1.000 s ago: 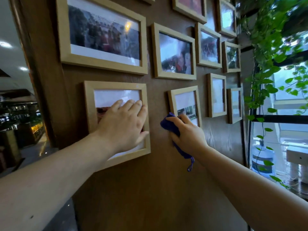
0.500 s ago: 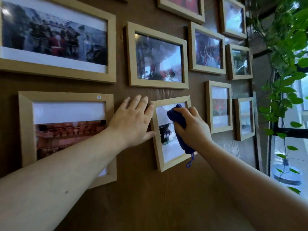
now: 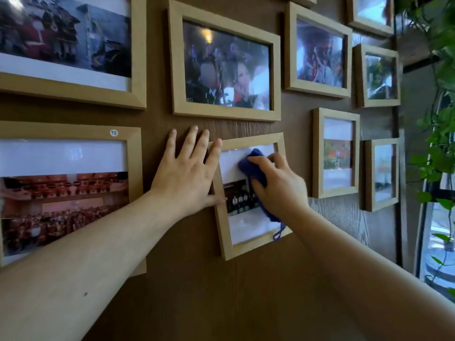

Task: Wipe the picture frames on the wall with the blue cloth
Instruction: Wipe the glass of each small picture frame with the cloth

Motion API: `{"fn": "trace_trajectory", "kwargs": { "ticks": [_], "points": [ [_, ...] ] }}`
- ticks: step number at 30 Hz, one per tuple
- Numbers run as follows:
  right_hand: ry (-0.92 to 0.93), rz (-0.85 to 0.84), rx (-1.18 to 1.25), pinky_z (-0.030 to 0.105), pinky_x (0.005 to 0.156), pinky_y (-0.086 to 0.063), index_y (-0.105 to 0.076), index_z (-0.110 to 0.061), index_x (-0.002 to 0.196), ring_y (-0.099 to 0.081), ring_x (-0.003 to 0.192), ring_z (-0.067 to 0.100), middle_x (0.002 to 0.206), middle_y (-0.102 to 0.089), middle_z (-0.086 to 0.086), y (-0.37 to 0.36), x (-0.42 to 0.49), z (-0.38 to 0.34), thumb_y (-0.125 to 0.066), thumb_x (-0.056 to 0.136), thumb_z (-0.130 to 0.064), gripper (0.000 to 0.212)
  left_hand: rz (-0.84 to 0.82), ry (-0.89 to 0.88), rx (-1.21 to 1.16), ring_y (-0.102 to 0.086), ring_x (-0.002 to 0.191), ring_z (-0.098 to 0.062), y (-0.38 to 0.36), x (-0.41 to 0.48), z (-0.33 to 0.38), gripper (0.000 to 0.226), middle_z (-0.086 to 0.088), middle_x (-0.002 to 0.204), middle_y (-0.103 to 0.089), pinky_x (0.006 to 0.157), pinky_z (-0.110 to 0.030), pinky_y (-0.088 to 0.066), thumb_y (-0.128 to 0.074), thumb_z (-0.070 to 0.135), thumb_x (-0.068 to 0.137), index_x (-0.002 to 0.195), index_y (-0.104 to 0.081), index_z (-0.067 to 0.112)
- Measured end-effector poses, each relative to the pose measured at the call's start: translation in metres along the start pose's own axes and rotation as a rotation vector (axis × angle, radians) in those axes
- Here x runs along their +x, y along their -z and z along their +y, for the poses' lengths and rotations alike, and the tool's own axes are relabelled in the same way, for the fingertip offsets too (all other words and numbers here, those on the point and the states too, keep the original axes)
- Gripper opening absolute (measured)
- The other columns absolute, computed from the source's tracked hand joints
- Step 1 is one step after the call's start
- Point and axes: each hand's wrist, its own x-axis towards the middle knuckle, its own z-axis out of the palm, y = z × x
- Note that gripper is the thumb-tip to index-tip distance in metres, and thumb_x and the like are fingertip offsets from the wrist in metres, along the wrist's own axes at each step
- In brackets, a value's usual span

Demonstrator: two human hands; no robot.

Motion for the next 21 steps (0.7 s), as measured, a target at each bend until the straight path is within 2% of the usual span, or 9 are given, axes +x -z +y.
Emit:
{"fn": "trace_trajectory", "kwargs": {
  "ticks": [3, 6, 8, 11, 13, 16, 18, 21],
  "points": [
    [-0.167, 0.053, -0.018, 0.036, 0.051, -0.050, -0.046, -0.035, 0.121, -0.054, 0.068, 0.023, 0.103, -0.047, -0.001, 0.004, 0.000, 0.022, -0.056, 0.084, -0.037, 0.039, -0.006, 0.014, 0.011, 0.005, 0.145, -0.034, 0.000, 0.000, 0.001, 0.119, -0.016, 0.159, -0.006, 0.115, -0.060, 0.000, -0.041, 0.087, 0.064, 0.146, 0.007, 0.016],
    [-0.206, 0.076, -0.012, 0.035, 0.051, -0.050, -0.046, -0.034, 0.122, -0.053, 0.068, 0.023, 0.103, -0.046, 0.000, 0.001, 0.002, 0.020, -0.057, 0.083, -0.034, 0.041, -0.004, 0.013, 0.011, 0.006, 0.145, -0.034, 0.000, 0.000, 0.001, 0.119, -0.016, 0.159, -0.006, 0.115, -0.061, 0.000, -0.042, 0.086, 0.064, 0.147, 0.007, 0.015],
    [-0.161, 0.062, 0.033, 0.031, 0.053, -0.048, -0.046, -0.031, 0.124, -0.054, 0.071, 0.021, 0.109, -0.047, 0.001, -0.002, 0.000, 0.008, -0.056, 0.083, -0.035, 0.042, -0.004, 0.012, 0.010, 0.004, 0.145, -0.035, 0.001, 0.000, 0.000, 0.119, -0.017, 0.159, -0.006, 0.115, -0.061, -0.001, -0.043, 0.086, 0.064, 0.147, 0.006, 0.015],
    [0.091, -0.021, 0.047, 0.028, 0.052, -0.045, -0.045, -0.030, 0.127, -0.055, 0.073, 0.020, 0.117, -0.048, 0.004, -0.010, -0.012, -0.018, -0.057, 0.083, -0.035, 0.046, 0.002, 0.005, 0.010, 0.003, 0.145, -0.035, 0.000, 0.000, 0.000, 0.117, -0.017, 0.159, -0.007, 0.114, -0.061, -0.002, -0.045, 0.083, 0.066, 0.147, 0.005, 0.015],
    [0.194, -0.064, 0.035, 0.027, 0.051, -0.045, -0.043, -0.029, 0.129, -0.054, 0.071, 0.020, 0.119, -0.048, 0.006, -0.013, -0.017, -0.025, -0.056, 0.084, -0.037, 0.048, 0.010, 0.000, 0.016, 0.002, 0.145, -0.036, -0.001, 0.000, 0.001, 0.116, -0.017, 0.159, -0.008, 0.114, -0.062, -0.003, -0.047, 0.082, 0.066, 0.148, 0.003, 0.015],
    [0.208, -0.059, -0.042, 0.019, 0.049, -0.033, -0.047, -0.027, 0.127, -0.052, 0.067, 0.017, 0.116, -0.052, 0.006, -0.007, -0.016, -0.008, -0.058, 0.082, -0.036, 0.047, 0.016, 0.002, 0.019, 0.001, 0.145, -0.036, -0.002, 0.000, 0.000, 0.117, -0.018, 0.158, -0.010, 0.115, -0.062, -0.004, -0.044, 0.084, 0.065, 0.148, 0.001, 0.014],
    [0.150, -0.026, -0.121, 0.017, 0.049, -0.025, -0.054, -0.025, 0.123, -0.051, 0.064, 0.019, 0.110, -0.054, 0.007, -0.001, -0.017, 0.013, -0.063, 0.081, -0.031, 0.044, 0.013, 0.001, 0.021, 0.001, 0.145, -0.036, -0.002, 0.000, 0.000, 0.118, -0.018, 0.158, -0.011, 0.114, -0.063, -0.005, -0.042, 0.086, 0.064, 0.148, 0.000, 0.014],
    [0.034, -0.013, -0.193, 0.026, 0.047, -0.039, -0.056, -0.023, 0.120, -0.055, 0.066, 0.027, 0.107, -0.053, 0.009, 0.003, -0.023, 0.027, -0.065, 0.080, -0.025, 0.041, 0.016, 0.007, 0.019, 0.001, 0.146, -0.036, -0.003, 0.000, -0.001, 0.118, -0.018, 0.158, -0.011, 0.115, -0.062, -0.005, -0.040, 0.087, 0.063, 0.148, 0.000, 0.015]
  ]
}}
